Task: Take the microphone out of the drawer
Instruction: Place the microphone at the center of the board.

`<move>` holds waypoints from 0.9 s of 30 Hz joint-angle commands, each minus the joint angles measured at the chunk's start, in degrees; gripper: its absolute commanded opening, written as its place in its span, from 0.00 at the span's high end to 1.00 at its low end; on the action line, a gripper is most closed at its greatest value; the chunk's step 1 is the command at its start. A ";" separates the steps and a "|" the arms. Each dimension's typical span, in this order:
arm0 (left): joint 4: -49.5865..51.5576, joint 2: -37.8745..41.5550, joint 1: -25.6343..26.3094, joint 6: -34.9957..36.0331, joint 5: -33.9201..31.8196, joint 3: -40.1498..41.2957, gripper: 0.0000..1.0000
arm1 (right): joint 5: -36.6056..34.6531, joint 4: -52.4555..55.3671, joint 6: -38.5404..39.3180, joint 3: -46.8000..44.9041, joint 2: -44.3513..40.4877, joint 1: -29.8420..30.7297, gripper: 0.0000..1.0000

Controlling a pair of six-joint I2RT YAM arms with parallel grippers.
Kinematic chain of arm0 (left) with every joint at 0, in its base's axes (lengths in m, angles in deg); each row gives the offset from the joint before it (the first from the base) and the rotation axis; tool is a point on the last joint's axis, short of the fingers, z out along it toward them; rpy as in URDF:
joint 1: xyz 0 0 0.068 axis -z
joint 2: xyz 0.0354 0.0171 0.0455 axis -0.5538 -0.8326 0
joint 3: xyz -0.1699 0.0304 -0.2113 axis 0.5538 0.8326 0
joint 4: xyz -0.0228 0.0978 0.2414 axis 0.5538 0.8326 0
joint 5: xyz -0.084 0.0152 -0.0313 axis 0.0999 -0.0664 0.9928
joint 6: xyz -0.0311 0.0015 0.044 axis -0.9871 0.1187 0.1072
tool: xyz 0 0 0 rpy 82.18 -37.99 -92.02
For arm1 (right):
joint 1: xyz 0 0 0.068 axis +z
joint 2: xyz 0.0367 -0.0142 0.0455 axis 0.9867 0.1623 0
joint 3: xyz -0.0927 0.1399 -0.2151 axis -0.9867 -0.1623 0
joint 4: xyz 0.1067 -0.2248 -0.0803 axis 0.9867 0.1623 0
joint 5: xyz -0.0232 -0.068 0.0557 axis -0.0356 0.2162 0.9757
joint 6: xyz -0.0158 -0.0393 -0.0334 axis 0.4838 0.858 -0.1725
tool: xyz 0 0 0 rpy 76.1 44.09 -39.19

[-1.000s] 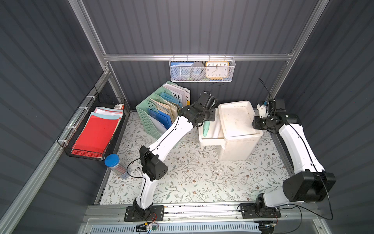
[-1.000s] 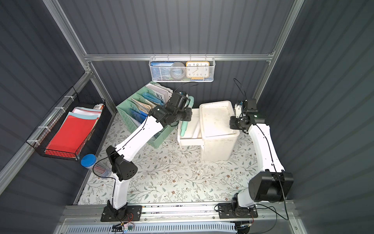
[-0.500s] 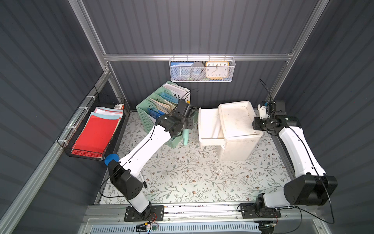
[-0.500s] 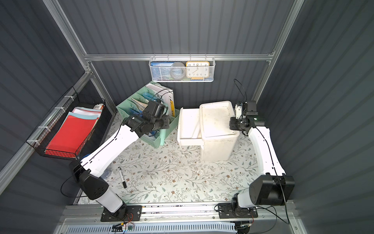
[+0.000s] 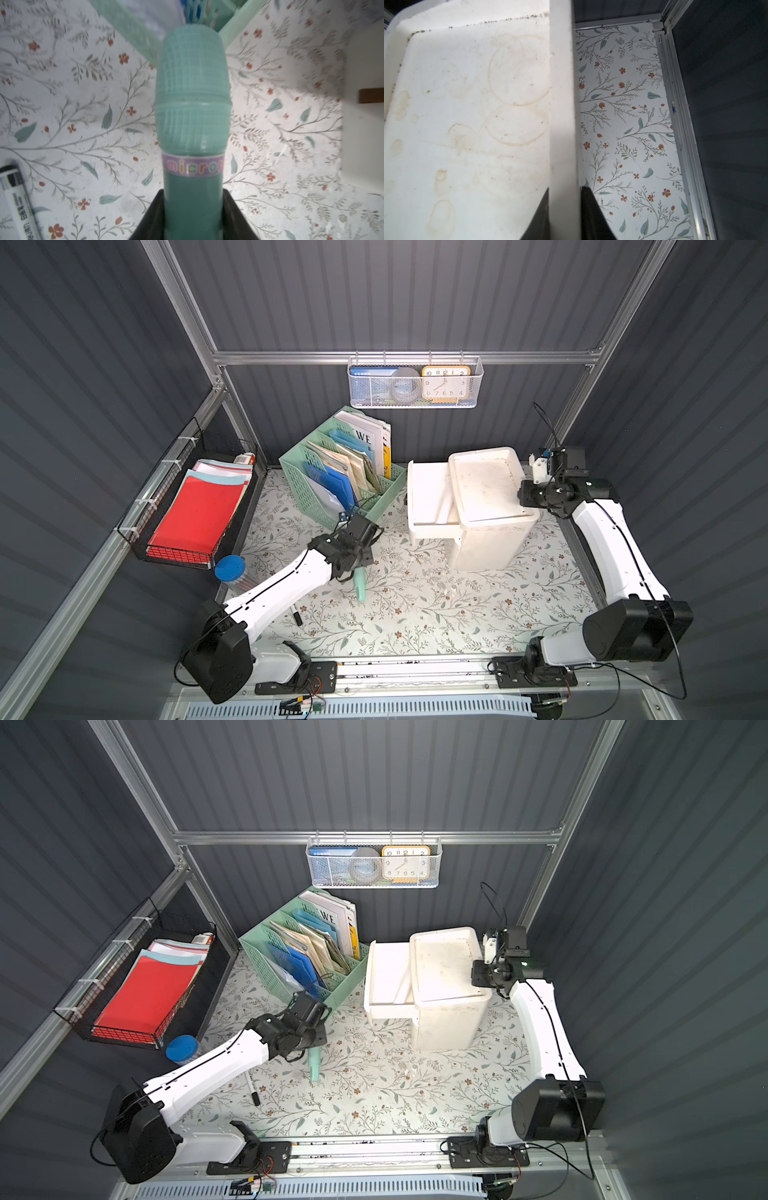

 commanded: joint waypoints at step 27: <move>-15.94 -17.61 -0.31 -8.93 2.46 12.01 0.50 | 6.97 5.96 -5.18 -3.20 0.26 1.27 0.94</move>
